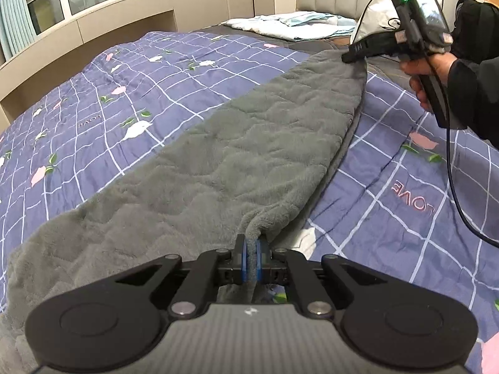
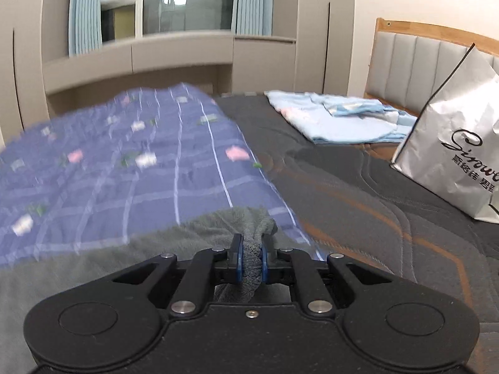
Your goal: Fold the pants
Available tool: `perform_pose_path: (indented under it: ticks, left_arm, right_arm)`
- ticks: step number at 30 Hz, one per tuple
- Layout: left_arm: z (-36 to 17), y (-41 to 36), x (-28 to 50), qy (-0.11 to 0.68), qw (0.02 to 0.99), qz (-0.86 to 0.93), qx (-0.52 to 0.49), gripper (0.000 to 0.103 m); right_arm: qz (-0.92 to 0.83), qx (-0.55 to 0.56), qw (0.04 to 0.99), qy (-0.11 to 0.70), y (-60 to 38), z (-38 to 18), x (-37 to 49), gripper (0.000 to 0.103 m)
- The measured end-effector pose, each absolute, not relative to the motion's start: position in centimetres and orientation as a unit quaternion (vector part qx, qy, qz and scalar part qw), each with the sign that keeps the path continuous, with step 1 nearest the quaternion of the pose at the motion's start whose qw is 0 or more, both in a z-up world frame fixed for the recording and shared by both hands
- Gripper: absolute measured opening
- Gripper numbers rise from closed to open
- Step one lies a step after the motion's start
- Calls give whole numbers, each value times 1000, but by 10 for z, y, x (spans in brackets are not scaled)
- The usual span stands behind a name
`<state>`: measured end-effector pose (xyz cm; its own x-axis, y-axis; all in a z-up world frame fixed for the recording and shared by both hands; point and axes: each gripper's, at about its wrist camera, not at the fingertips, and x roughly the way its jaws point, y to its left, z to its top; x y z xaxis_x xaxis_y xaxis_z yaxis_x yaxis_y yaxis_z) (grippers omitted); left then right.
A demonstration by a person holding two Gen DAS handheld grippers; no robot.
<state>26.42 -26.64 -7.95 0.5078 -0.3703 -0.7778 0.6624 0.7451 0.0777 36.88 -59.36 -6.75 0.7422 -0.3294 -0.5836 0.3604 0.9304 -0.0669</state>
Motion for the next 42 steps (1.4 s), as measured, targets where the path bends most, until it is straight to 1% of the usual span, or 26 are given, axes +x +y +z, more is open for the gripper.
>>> perform_pose_path:
  ticks: [2,5,6,8,9,10,11,12,13,14,16,18,19,20,21,23,27,30,35,38,42]
  left_arm:
    - [-78,-264,263,389,849,-307,182,6]
    - [-72,-259,266,398,845,-314,168,13]
    - [-70,-257,267,402,845,-314,159,16]
    - [-65,-254,268,407,845,-315,148,20]
    - [-62,-251,268,408,845,-315,143,22]
    - [-59,-249,268,407,846,-315,141,25]
    - [-57,-248,267,407,846,-313,141,36]
    - [-54,-245,266,405,849,-308,142,50]
    - [-51,-242,265,401,853,-302,142,55]
    - [-48,-238,264,397,857,-297,142,59]
    - [-41,-228,263,394,862,-287,141,63]
    - [-35,-214,262,390,869,-272,137,79]
    - [-31,-204,261,386,875,-261,135,83]
    - [-29,-196,259,382,879,-252,135,90]
    - [-26,-186,258,378,884,-240,137,95]
    - [-22,-165,255,371,893,-211,144,100]
    - [-21,-117,254,378,902,-148,145,101]
    - [-26,-77,254,392,906,-93,128,101]
    - [-39,-17,255,412,906,-17,90,101]
    - [-48,7,259,418,906,8,74,101]
    - [-59,20,269,431,900,19,63,101]
  right_arm:
    - [-193,22,928,317,-594,-76,368,11]
    - [-197,9,926,322,-592,-81,366,12]
    - [-197,4,925,325,-590,-82,366,14]
    - [-196,1,921,338,-588,-82,369,24]
    - [-192,2,919,344,-587,-81,370,34]
    - [-190,-1,918,347,-584,-79,369,48]
    - [-186,-7,918,349,-580,-76,368,57]
    - [-182,-18,920,346,-573,-73,366,74]
    - [-175,-26,923,340,-567,-69,363,81]
    - [-166,-31,926,336,-561,-65,360,83]
    - [-143,-30,930,337,-545,-58,357,94]
    - [-112,-25,937,330,-525,-52,354,99]
    - [-98,-24,939,328,-514,-49,353,100]
    - [-82,-20,941,326,-503,-46,353,101]
    - [-62,-13,944,324,-488,-44,352,102]
    - [-28,-4,948,318,-460,-39,351,102]
    - [45,-2,949,311,-391,-37,355,102]
    - [103,4,945,310,-332,-43,362,102]
    - [169,-18,936,310,-243,-60,374,102]
    - [185,-45,935,299,-200,-68,380,102]
    - [178,-85,932,303,-162,-83,393,102]
